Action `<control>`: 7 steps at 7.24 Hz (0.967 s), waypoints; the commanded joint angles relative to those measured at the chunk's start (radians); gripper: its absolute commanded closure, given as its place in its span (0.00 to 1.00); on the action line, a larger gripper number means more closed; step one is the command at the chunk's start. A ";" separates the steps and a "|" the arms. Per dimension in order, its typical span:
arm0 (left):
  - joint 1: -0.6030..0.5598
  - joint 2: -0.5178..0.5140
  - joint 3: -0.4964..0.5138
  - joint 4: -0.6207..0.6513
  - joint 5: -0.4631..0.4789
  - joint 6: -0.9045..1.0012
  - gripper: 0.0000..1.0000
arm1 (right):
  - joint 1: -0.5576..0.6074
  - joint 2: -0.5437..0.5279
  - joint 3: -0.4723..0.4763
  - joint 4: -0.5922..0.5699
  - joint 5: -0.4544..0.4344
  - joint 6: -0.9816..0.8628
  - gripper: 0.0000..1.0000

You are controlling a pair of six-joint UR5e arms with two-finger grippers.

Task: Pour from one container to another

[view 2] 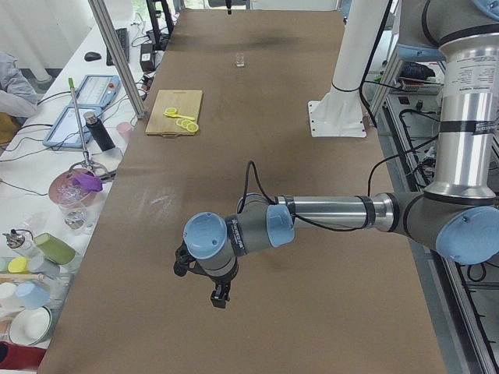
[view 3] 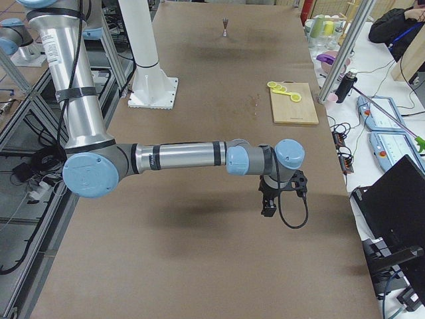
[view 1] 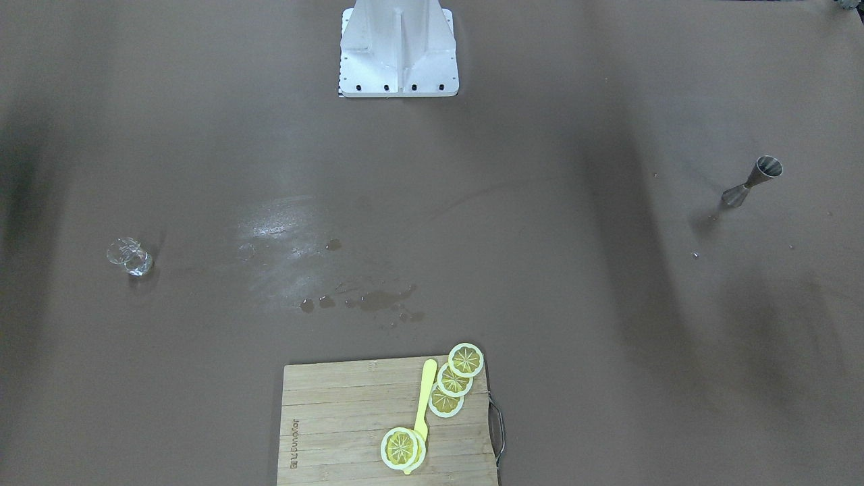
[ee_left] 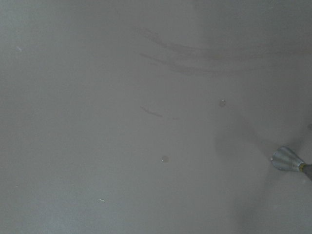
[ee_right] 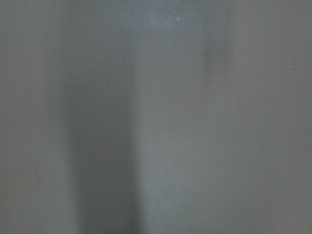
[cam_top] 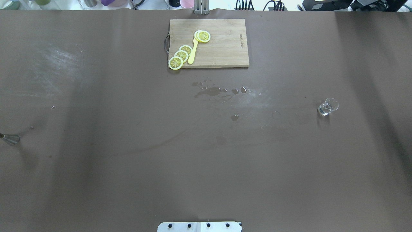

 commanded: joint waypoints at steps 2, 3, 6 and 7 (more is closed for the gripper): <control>-0.037 0.016 -0.005 0.000 0.003 0.004 0.01 | 0.023 -0.033 0.027 0.000 -0.033 0.008 0.00; -0.038 0.017 -0.007 0.000 0.003 0.007 0.01 | 0.057 -0.061 0.053 -0.014 -0.036 0.009 0.00; -0.057 0.034 -0.019 -0.002 0.003 0.009 0.01 | 0.078 -0.268 0.255 -0.018 -0.027 0.012 0.00; -0.060 0.037 -0.022 -0.002 0.003 0.009 0.01 | 0.078 -0.257 0.249 -0.020 -0.029 0.013 0.00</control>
